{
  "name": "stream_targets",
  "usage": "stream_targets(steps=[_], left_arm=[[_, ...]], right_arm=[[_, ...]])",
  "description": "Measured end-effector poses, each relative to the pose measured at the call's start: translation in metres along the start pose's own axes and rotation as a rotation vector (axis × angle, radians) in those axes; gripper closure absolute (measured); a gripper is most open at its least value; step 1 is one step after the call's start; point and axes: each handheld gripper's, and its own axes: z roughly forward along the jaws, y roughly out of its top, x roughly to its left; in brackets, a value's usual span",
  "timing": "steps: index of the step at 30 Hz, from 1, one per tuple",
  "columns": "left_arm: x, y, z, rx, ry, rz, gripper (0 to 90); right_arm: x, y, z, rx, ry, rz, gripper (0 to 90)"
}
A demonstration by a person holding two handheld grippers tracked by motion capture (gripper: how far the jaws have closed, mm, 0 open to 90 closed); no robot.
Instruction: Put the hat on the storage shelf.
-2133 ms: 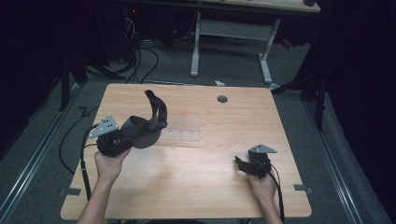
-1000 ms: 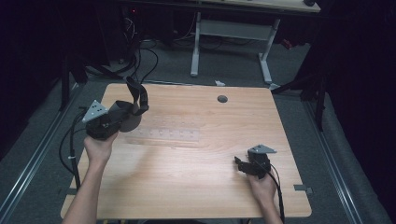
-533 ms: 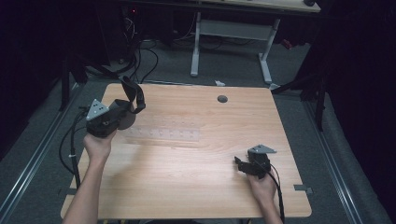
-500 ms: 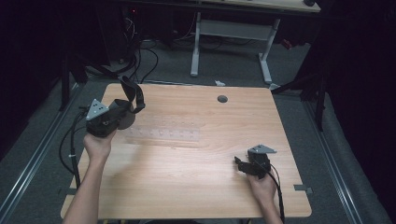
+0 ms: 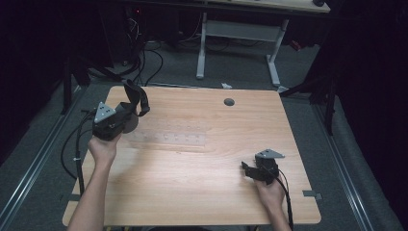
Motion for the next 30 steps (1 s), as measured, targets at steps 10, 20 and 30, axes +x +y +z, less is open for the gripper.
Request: stream_targets(steps=[10,20,30], left_arm=[[0.002,-0.009,0.004,0.012,0.008,0.001,85.5],[0.007,-0.024,0.003,0.015,0.030,-0.018,85.4],[0.010,-0.032,-0.002,0.041,0.031,-0.054,84.0]], right_arm=[[0.000,0.000,0.000,0.001,0.000,-0.001,35.1],[0.000,0.000,0.000,0.001,0.002,-0.002,34.7],[0.001,0.000,0.000,0.002,0.001,0.000,34.6]])
